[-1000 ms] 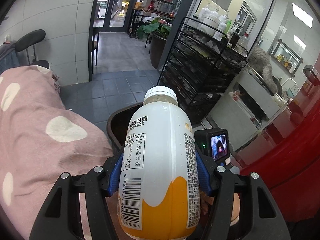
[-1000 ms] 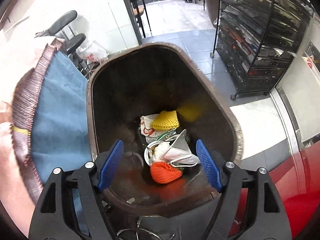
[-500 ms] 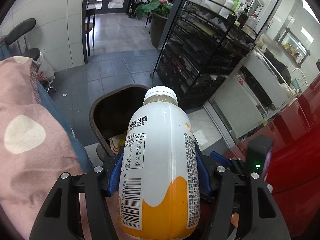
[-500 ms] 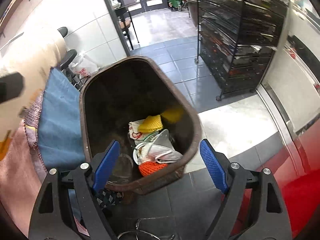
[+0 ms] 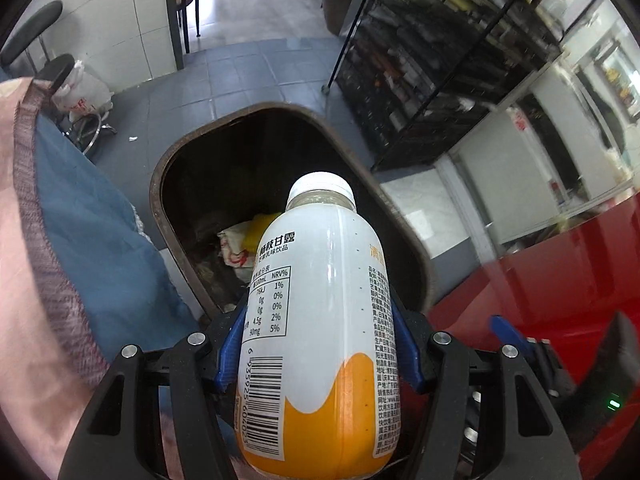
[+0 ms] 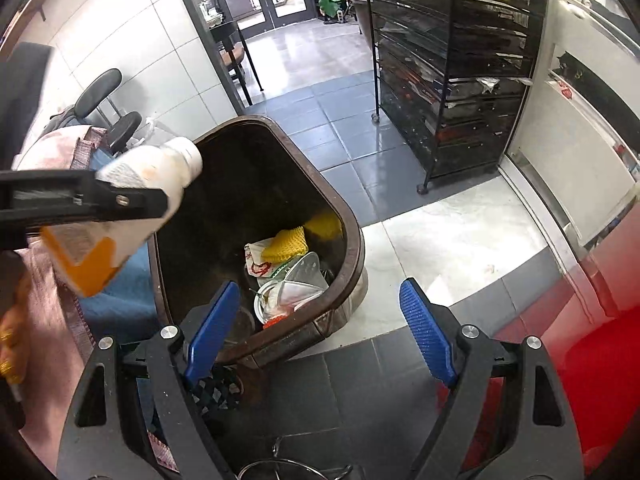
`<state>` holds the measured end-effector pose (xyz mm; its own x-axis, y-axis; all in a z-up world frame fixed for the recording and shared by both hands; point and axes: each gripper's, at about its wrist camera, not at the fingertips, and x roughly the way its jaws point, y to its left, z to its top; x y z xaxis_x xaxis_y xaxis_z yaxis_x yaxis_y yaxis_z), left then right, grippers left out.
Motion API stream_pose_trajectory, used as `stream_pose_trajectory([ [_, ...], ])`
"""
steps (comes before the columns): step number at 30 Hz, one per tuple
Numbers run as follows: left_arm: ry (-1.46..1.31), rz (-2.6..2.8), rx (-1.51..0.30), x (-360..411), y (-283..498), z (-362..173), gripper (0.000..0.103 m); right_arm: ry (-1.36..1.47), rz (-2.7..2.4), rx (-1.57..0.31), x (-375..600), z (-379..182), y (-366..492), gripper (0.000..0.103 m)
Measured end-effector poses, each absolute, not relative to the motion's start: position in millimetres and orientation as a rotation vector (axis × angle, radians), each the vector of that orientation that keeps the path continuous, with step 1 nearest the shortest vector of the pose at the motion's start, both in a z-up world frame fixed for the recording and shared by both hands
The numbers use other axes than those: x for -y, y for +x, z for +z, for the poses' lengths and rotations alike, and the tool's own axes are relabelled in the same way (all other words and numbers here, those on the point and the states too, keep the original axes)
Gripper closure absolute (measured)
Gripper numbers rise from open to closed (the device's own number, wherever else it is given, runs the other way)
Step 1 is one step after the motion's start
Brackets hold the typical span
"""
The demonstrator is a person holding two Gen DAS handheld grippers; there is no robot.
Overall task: Collect trash
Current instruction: 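Lower the white bottle into the brown bin and open the left gripper, then return both tools from the bin to the table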
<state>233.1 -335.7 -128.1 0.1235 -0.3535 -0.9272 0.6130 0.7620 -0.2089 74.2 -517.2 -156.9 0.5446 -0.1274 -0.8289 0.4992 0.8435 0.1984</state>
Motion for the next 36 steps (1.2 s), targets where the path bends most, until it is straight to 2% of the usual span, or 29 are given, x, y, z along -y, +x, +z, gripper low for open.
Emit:
stream_pose_trajectory([
  [6, 0.24, -0.707, -1.321, 334.3, 241.7, -143.2, 0.042, 0.423, -0.386, -0.922, 516.7, -152.7, 72.1, 0.021],
  [9, 0.222, -0.704, -1.326, 332.5, 243.9, -144.6, 0.035, 0.413, -0.391, -0.917, 515.6, -150.9, 71.7, 0.02],
  [11, 0.188, -0.709, -1.321, 329.2, 244.1, -142.2, 0.025, 0.415, -0.389, -0.914, 515.6, -149.2, 72.3, 0.019],
  [17, 0.16, -0.741, -1.28, 329.1, 238.5, -127.8, 0.023, 0.402, -0.392, -0.901, 512.4, -142.5, 69.7, 0.018],
  [28, 0.109, -0.777, -1.016, 274.4, 209.2, -41.4, 0.013, 0.363, -0.333, -0.835, 488.9, -104.1, 77.8, 0.017],
  [30, 0.088, -0.757, -0.971, 256.6, 203.4, -32.9, 0.009, 0.351, -0.305, -0.822, 479.6, -96.3, 83.0, 0.016],
  [36, 0.069, -0.661, -0.894, 201.2, 195.5, -24.6, 0.009, 0.297, -0.209, -0.793, 441.7, -76.2, 102.5, 0.013],
])
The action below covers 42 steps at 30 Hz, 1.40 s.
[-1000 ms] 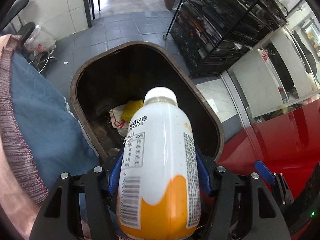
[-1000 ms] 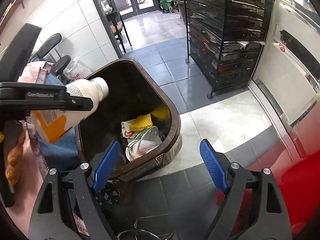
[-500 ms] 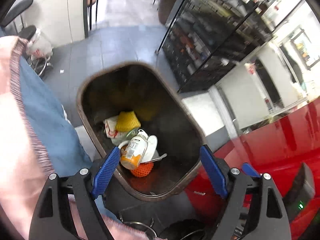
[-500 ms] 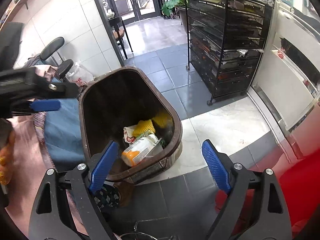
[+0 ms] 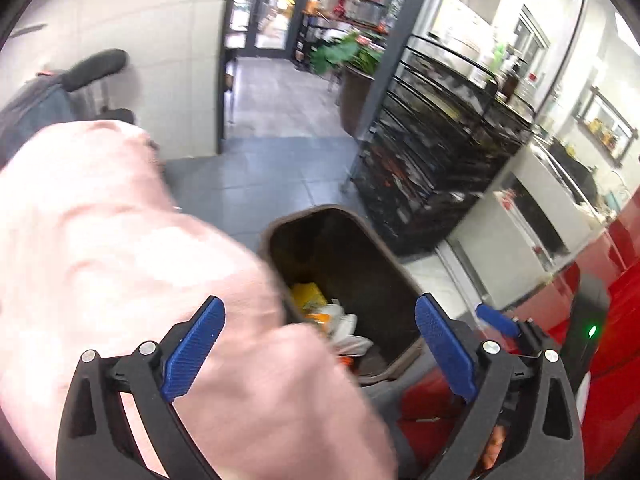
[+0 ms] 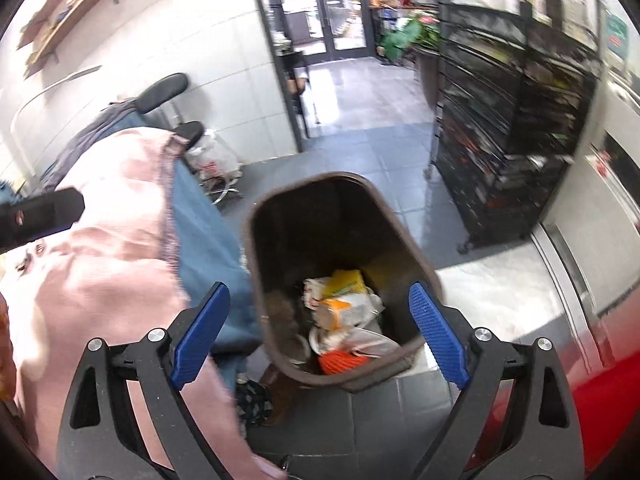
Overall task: Collect trash
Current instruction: 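Return both tools from the bin to the table, then grasp the clear plastic bag with the left gripper while the right grasps the white crumpled paper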
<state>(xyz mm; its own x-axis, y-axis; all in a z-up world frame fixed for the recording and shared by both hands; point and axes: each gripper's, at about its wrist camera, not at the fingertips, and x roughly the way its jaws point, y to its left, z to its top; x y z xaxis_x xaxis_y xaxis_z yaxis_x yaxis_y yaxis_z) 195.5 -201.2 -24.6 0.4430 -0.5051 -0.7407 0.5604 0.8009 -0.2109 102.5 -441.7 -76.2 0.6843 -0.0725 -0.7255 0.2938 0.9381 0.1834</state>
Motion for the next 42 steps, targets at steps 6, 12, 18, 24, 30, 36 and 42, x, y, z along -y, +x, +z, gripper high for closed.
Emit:
stream_pose_trajectory([
  [6, 0.077, -0.53, -0.803, 144.2, 190.1, -13.4, 0.009, 0.248, -0.095, -0.764, 399.3, -54.1, 119.8, 0.012],
  [12, 0.057, -0.358, -0.767, 84.4, 193.2, -12.0, 0.009, 0.217, 0.056, -0.757, 353.8, -34.0, 139.8, 0.012],
  [18, -0.045, -0.18, -0.772, 11.6, 206.7, -15.6, 0.009, 0.192, 0.227, -0.773, 302.7, -19.6, 159.6, 0.012],
  [24, -0.135, -0.007, -0.752, -69.5, 217.1, -17.1, 0.009, 0.144, 0.35, -0.772, 253.5, -7.8, 172.1, 0.012],
  [30, -0.135, 0.04, -0.786, -109.7, 245.7, -27.6, 0.01, 0.082, 0.433, -0.771, 207.3, 4.2, 176.9, 0.012],
  [36, -0.18, 0.007, -0.824, -123.7, 276.9, -35.1, 0.03, 0.05, 0.491, -0.794, 169.5, 8.0, 202.1, 0.012],
  [42, -0.3, -0.041, -0.812, -141.2, 268.2, -45.3, 0.061, 0.04, 0.543, -0.835, 125.4, 7.0, 241.9, 0.012],
])
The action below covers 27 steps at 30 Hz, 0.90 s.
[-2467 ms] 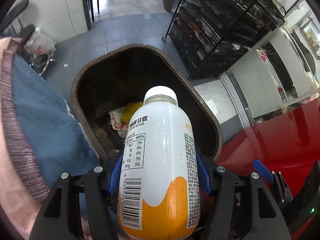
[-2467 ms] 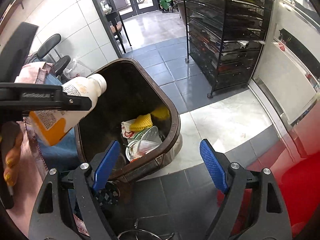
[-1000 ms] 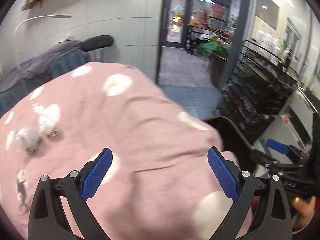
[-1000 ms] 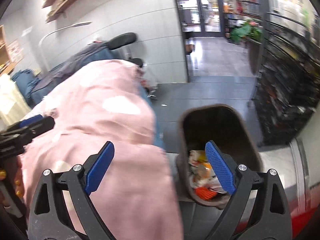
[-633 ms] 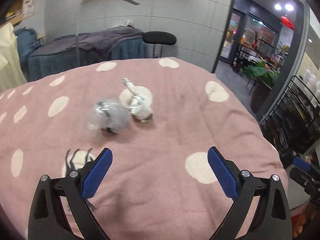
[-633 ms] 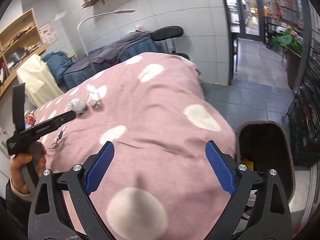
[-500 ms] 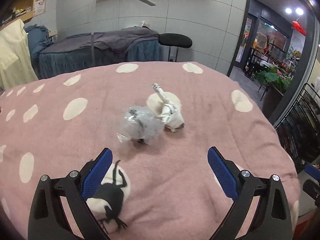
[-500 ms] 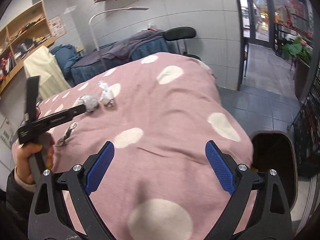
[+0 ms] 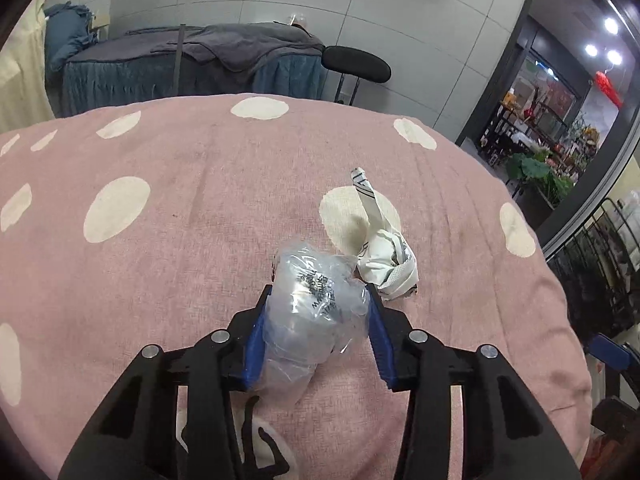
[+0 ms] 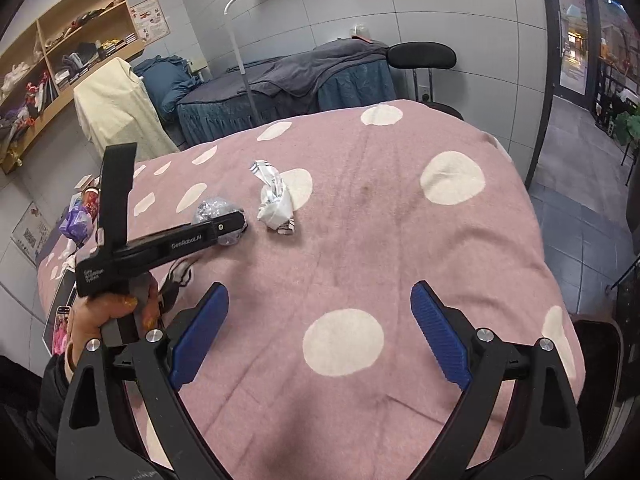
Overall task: Collect trash
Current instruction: 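Grasp the clear plastic bag with the left gripper while the right grasps the white crumpled paper, then carry the white paper with the right gripper over the bin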
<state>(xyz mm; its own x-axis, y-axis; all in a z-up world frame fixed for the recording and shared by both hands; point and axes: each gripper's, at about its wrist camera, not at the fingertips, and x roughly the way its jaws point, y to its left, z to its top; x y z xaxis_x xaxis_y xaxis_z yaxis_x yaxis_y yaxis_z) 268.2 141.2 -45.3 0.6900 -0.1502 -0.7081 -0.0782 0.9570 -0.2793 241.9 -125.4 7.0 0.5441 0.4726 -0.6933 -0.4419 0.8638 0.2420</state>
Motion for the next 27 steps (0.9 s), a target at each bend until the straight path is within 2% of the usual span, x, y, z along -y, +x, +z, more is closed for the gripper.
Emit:
stream_pose_trajectory([
  [6, -0.307, 0.055, -0.635, -159.3, 233.8, -22.8, 0.062, 0.036, 0.575, -0.888, 74.2, 0.6, 291.2, 0.012],
  [13, -0.369, 0.113, -0.621, -190.0, 234.8, -24.3, 0.062, -0.005, 0.546, -0.949, 27.7, -26.0, 342.5, 0.012],
  [17, -0.413, 0.154, -0.575, -204.1, 227.1, -20.1, 0.062, -0.009, 0.539, -1.009, 10.2, -43.2, 366.7, 0.029],
  [21, -0.445, 0.147, -0.582, -207.8, 229.5, -22.3, 0.062, -0.026, 0.523, -1.038, -4.5, -56.5, 374.6, 0.033],
  [22, -0.438, 0.144, -0.581, -206.6, 229.6, -21.7, 0.062, -0.061, 0.511, -1.019, -8.5, -54.9, 372.6, 0.044],
  [23, -0.434, 0.141, -0.579, -205.9, 229.4, -21.4, 0.062, -0.105, 0.497, -0.992, -11.7, -51.6, 367.9, 0.068],
  [27, -0.431, 0.129, -0.576, -205.1, 230.0, -21.2, 0.062, -0.108, 0.517, -0.959, -8.7, -40.1, 357.6, 0.071],
])
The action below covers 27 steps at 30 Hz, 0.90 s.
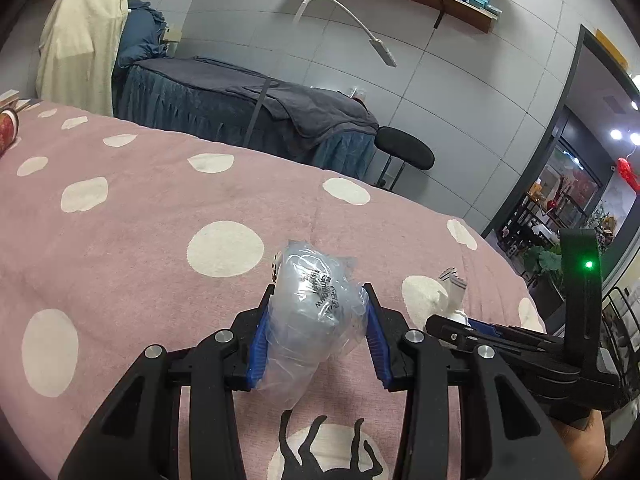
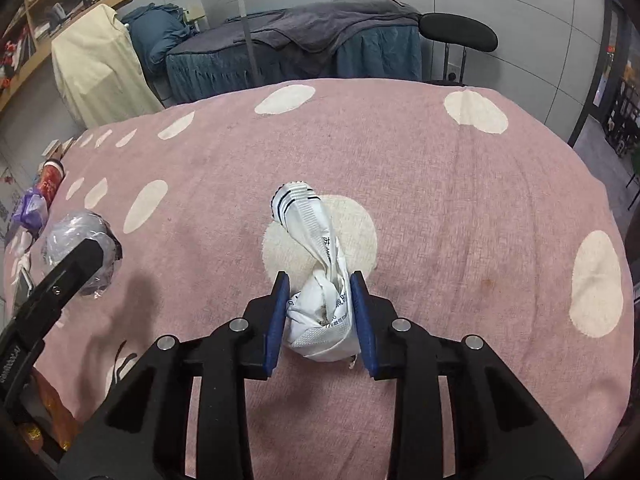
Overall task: Collect trash
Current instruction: 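Carry the white paper with the right gripper over the bin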
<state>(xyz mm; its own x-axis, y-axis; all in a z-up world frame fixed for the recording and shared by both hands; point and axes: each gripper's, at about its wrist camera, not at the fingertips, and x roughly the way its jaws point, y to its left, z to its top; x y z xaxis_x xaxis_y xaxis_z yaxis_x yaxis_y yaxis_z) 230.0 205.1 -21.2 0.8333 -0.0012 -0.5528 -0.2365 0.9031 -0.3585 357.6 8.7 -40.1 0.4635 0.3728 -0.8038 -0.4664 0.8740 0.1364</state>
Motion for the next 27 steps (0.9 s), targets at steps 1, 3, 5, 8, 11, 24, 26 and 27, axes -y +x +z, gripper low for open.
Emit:
stream_pose_trajectory([
  [1, -0.428, 0.124, -0.576, -204.2, 231.0, -21.2, 0.062, -0.095, 0.517, -0.951, -4.9, -37.1, 355.5, 0.071],
  [3, -0.415, 0.112, -0.572, -201.1, 231.1, -19.8, 0.062, -0.068, 0.527, -0.939, 5.1, -29.0, 349.5, 0.071],
  [5, -0.401, 0.095, -0.561, -197.1, 230.3, -17.7, 0.062, -0.032, 0.548, -0.933, 17.8, -19.5, 340.5, 0.071],
  [8, -0.378, 0.08, -0.553, -191.8, 230.9, -16.6, 0.062, -0.009, 0.556, -0.892, 38.3, -2.2, 321.0, 0.071],
  [11, -0.365, 0.054, -0.563, -185.7, 232.1, -17.0, 0.062, 0.011, 0.557, -0.853, 64.4, 13.6, 298.9, 0.071],
  [24, -0.261, -0.109, -0.6, -116.3, 227.1, -7.0, 0.062, 0.06, 0.342, -0.74, 220.3, 25.7, 232.1, 0.071],
  [26, -0.237, -0.138, -0.603, -100.3, 225.0, -4.0, 0.062, 0.088, 0.31, -0.739, 242.3, 21.4, 224.7, 0.071],
  [27, -0.224, -0.152, -0.605, -91.8, 222.9, -3.4, 0.062, 0.103, 0.294, -0.738, 253.1, 19.2, 220.0, 0.071],
])
